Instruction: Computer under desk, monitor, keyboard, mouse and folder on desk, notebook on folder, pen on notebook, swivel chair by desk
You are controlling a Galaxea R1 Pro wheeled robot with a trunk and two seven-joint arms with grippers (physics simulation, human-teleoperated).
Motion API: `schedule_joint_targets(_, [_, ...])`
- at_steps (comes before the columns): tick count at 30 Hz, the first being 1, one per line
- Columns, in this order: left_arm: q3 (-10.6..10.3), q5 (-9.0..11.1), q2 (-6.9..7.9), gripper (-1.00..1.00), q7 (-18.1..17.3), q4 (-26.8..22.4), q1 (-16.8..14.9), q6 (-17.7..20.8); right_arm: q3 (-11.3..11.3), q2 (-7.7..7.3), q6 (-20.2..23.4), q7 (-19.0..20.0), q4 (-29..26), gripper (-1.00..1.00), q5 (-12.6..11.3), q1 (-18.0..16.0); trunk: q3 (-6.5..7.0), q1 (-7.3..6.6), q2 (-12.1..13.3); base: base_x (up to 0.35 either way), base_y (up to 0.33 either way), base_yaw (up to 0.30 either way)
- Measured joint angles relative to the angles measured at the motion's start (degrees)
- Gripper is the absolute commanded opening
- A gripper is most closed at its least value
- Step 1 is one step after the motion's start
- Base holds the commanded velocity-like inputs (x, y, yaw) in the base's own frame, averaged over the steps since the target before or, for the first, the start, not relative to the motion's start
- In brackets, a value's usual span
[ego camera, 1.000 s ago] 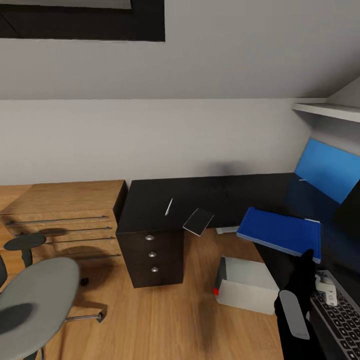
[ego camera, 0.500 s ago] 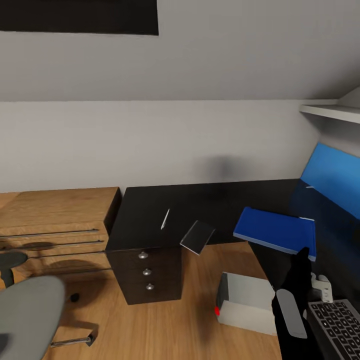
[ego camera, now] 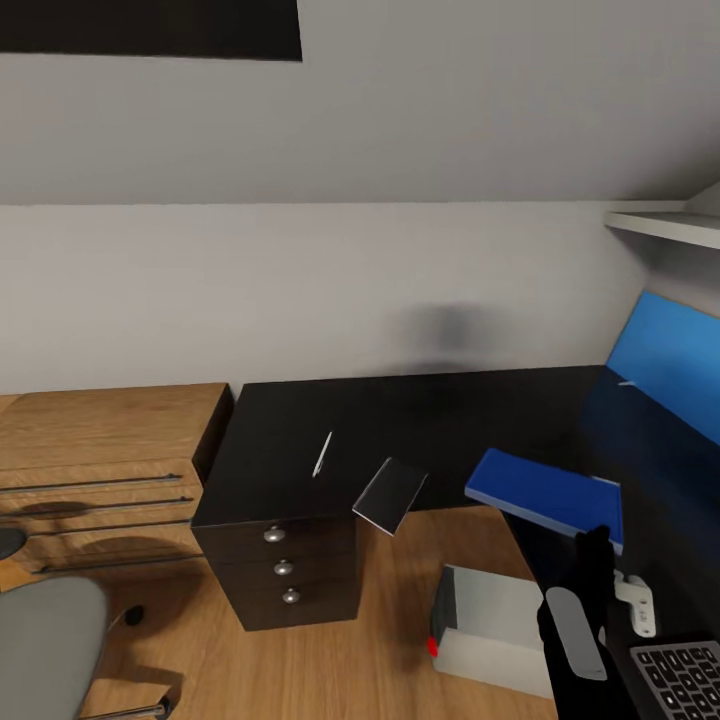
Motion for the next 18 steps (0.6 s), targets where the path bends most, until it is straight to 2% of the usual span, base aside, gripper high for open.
schedule_joint_targets(14, [0.04,-0.02,0.0,1.0,-0.11,0.01,0.0,-0.07,-0.07,-0.08,-0.05,-0.01,0.04,-1.0,-0.06,0.0,0.0,0.0,0.0,0.0,0.0,-0.003])
schedule_joint_targets(18, [0.04,-0.02,0.0,1.0,-0.3,0.0,0.02,-0.08,-0.07,-0.07,-0.05,0.08,0.01,-1.0,-0.08,0.01,0.0,0.01,0.0,-0.077,0.15,-0.12])
